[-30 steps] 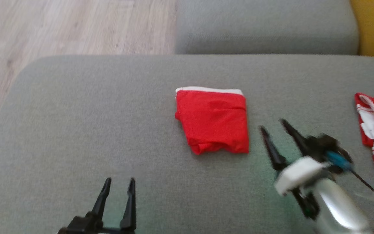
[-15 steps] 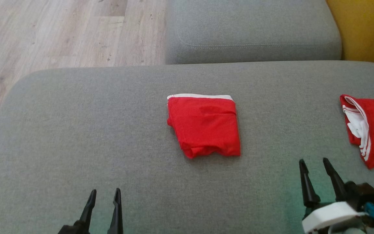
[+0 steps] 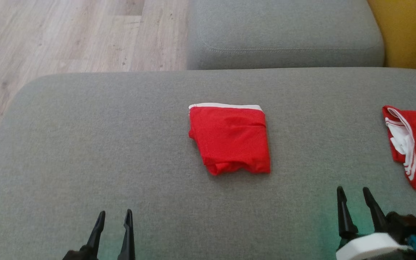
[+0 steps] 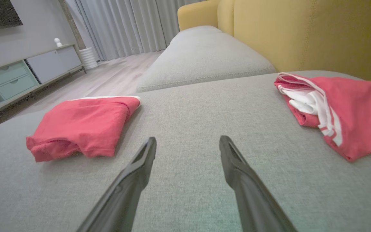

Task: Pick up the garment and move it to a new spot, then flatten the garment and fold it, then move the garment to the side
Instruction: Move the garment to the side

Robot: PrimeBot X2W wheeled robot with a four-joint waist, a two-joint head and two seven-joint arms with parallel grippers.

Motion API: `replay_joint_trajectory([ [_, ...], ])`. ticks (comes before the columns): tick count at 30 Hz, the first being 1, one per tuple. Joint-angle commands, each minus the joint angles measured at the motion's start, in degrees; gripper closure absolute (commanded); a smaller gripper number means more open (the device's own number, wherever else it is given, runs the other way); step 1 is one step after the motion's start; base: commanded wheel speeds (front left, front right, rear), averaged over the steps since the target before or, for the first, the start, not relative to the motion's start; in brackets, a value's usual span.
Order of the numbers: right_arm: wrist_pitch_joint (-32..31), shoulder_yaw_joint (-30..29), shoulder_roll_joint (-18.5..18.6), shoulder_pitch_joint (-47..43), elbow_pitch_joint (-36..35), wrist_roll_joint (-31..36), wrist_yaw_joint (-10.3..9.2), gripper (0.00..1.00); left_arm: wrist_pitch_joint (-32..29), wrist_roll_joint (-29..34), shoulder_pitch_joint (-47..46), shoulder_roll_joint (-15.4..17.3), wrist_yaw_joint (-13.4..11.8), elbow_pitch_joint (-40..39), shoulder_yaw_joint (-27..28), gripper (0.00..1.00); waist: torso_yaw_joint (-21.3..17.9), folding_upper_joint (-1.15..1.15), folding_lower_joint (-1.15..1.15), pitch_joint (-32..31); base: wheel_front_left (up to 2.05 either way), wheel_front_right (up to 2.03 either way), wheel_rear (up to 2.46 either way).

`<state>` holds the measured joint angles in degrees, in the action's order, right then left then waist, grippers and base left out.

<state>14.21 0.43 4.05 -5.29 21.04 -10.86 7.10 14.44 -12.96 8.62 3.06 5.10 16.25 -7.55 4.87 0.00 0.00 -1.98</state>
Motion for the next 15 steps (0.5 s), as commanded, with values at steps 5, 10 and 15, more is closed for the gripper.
replay_joint_trajectory([
  [5,-4.18,3.12,0.24,10.19,-0.05,-10.00,0.39,0.00,0.56,-0.01,-2.62,-0.18,0.10,-1.66,0.32,0.00,1.95,0.00,0.00,1.40,0.00,0.00,0.00],
  [10,-19.72,3.19,0.67,20.45,0.13,-21.22,0.39,0.00,0.56,-1.01,-4.84,-0.18,0.15,-2.67,-1.91,0.00,4.76,0.00,0.00,5.91,0.00,0.00,0.00],
  [15,-33.07,1.42,1.55,29.30,5.14,-23.78,0.39,0.00,0.56,-2.77,-7.70,-0.18,0.16,-2.73,-5.42,0.00,9.06,0.00,0.00,10.21,0.00,0.00,0.00],
])
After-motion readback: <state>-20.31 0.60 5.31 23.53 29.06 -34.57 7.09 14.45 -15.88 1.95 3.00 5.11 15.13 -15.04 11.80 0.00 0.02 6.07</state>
